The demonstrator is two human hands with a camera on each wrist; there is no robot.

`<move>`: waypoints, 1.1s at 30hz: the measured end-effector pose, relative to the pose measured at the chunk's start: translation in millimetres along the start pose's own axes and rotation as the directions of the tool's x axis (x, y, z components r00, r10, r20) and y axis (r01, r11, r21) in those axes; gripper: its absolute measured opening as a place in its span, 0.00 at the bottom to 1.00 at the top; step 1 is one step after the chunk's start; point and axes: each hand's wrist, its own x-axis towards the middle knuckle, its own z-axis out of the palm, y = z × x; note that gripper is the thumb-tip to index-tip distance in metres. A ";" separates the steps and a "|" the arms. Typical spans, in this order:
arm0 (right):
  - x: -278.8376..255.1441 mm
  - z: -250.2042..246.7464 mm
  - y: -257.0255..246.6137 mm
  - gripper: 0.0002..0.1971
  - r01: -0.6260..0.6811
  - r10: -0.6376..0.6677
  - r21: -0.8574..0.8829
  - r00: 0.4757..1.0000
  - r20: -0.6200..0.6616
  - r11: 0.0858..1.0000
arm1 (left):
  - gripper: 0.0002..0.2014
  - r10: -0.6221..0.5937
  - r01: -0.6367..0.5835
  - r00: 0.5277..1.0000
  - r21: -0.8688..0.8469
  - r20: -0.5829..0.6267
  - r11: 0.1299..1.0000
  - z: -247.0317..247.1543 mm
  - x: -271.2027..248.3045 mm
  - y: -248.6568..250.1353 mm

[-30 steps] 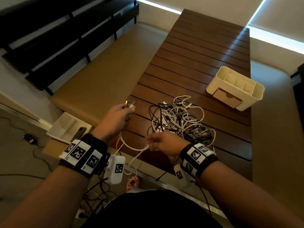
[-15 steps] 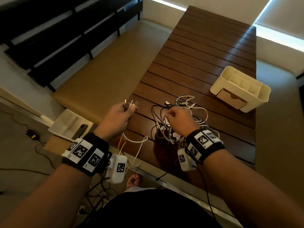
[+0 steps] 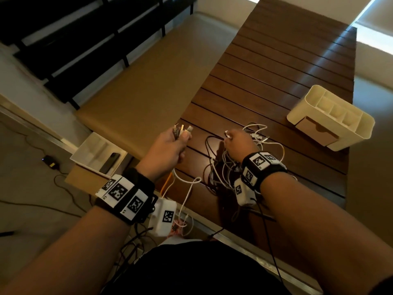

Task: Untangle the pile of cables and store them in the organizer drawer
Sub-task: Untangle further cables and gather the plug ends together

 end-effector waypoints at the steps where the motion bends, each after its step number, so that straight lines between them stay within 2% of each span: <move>1: 5.3 1.7 4.1 0.12 -0.020 0.019 -0.022 1.000 -0.017 1.000 | 0.10 -0.004 0.004 1.000 -0.009 0.007 1.000 0.1 2.1 -0.1; 8: 28.9 7.8 12.1 0.14 -0.114 0.109 -0.093 0.993 -0.051 0.989 | 0.10 -0.055 0.056 0.996 -0.008 0.075 0.998 1.0 21.3 -1.2; 14: 39.9 12.0 9.8 0.10 -0.178 0.175 -0.120 0.984 -0.040 0.977 | 0.10 -0.030 0.029 0.994 0.015 0.108 0.999 5.7 33.2 -2.4; 19: 42.0 10.7 13.3 0.12 -0.222 0.222 -0.133 0.975 -0.012 0.966 | 0.11 0.033 -0.045 0.990 0.090 0.134 0.995 4.2 40.3 0.4; 22: 39.5 3.9 19.1 0.12 -0.264 0.264 -0.042 0.965 0.000 0.964 | 0.12 0.046 -0.056 0.984 0.051 0.171 0.997 4.1 45.7 -1.7; 25: 29.4 0.4 28.4 0.09 -0.250 0.271 0.184 0.958 -0.100 0.951 | 0.16 0.028 -0.037 0.981 0.044 0.191 0.998 6.0 49.0 -3.1; 27: 20.4 -2.4 30.5 0.08 -0.236 0.277 0.249 0.950 -0.144 0.939 | 0.19 0.029 -0.038 0.977 0.038 0.211 0.999 10.1 49.6 -2.5; 33: 4.2 -9.9 32.6 0.10 -0.224 0.251 0.167 0.954 -0.162 0.960 | 0.22 0.027 -0.023 0.963 -0.017 0.269 1.000 22.6 49.3 0.7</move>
